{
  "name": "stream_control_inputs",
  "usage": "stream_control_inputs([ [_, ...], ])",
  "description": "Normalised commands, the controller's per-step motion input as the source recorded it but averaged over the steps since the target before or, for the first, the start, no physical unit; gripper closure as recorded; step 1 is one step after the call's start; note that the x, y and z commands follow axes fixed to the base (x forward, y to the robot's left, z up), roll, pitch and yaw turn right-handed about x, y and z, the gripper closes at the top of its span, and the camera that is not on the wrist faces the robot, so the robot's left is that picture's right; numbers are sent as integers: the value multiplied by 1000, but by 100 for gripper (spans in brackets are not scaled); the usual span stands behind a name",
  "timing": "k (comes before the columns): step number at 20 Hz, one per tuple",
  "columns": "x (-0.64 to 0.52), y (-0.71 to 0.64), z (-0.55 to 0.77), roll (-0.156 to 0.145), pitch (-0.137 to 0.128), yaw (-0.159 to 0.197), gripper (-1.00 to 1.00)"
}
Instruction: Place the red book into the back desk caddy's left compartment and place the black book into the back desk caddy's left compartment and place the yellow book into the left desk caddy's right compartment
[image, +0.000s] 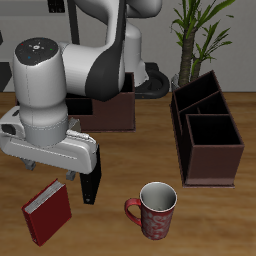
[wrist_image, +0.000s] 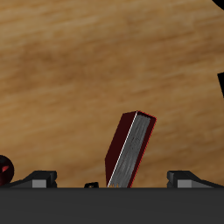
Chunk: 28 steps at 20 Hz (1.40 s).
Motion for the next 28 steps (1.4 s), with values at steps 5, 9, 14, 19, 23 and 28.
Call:
stream_control_inputs([
  [5, 96, -221, -270, 9, 2, -65, -100],
  [9, 67, -338, -196, 23, 3, -49, -100],
  [14, 70, -237, -157, 17, 15, -54, -100],
  [19, 13, -63, -342, 21, 15, -17, -100],
  [23, -54, -23, -394, -16, 22, -43, -100],
  [28, -79, -52, -333, -14, 31, -22, -100],
])
